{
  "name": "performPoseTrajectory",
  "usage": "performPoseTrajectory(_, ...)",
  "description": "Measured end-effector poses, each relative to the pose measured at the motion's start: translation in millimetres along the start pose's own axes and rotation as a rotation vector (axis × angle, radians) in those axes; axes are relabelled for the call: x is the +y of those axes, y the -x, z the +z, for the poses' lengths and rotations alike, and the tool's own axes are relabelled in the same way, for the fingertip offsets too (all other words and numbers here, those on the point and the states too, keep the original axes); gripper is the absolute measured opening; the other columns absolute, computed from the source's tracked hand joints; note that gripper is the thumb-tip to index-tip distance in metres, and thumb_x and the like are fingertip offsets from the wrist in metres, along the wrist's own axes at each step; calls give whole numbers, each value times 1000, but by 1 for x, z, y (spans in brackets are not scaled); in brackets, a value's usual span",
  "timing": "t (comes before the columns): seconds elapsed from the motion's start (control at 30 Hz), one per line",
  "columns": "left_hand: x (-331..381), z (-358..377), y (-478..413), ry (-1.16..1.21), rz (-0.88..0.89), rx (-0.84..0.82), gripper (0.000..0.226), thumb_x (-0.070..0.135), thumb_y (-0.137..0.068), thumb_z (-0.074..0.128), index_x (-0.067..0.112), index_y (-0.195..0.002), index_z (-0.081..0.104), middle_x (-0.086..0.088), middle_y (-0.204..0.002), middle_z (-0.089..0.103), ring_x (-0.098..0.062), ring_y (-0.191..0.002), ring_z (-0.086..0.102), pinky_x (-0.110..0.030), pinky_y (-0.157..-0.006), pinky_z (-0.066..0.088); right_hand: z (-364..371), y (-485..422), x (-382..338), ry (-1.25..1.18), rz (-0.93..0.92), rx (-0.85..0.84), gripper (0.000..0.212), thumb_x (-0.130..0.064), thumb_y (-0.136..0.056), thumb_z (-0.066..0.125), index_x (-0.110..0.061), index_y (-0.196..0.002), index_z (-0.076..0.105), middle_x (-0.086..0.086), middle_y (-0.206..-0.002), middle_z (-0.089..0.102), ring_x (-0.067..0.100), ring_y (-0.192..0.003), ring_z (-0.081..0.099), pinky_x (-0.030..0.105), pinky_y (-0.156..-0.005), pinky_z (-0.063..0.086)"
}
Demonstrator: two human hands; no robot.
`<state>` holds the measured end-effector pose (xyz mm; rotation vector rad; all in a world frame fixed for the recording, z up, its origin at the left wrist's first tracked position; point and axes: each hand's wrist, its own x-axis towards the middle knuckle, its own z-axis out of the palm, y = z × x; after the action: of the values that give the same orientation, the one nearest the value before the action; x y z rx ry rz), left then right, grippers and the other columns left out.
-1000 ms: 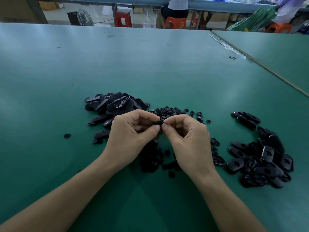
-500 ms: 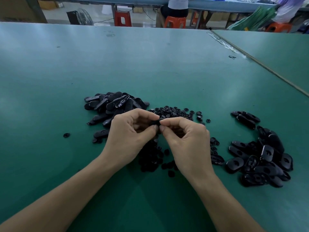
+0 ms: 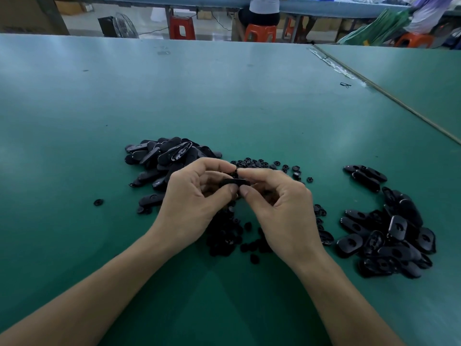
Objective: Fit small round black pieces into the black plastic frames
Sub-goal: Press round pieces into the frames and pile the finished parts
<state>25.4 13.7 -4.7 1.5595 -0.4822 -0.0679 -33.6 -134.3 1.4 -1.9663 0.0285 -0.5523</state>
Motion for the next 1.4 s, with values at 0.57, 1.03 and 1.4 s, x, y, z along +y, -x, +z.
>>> performPoseTrajectory(0.57,-2,-1,0,35,-34,-4,20,19,-70,82,26,-89,77,-9,-84,76,-23,-75,74,-32,-71,62,-11,-6,5,-48,103,-89,15,-12,-85,78,-27,-89,75,-15,-82,74,2,-77,71,13,-71,53)
performPoseTrajectory(1.03,-4,-1,-1,31,-30,59,28,-4,-73,83,16,-91,74,-9,-73,76,-25,-61,74,-30,-64,63,-10,-8,-3,-20,131,-98,17,-10,-85,77,-27,-86,75,-11,-79,75,4,-76,71,17,-72,55)
performPoseTrajectory(1.4,-12,-2,-8,214,-2,245,19,-7,-91,65,10,-99,68,-1,-80,72,-14,-73,69,-22,-65,58,-43,-34,9,658,242,-5,38,-19,-100,55,-17,-138,58,6,-142,54,19,-132,46,31,-114,31)
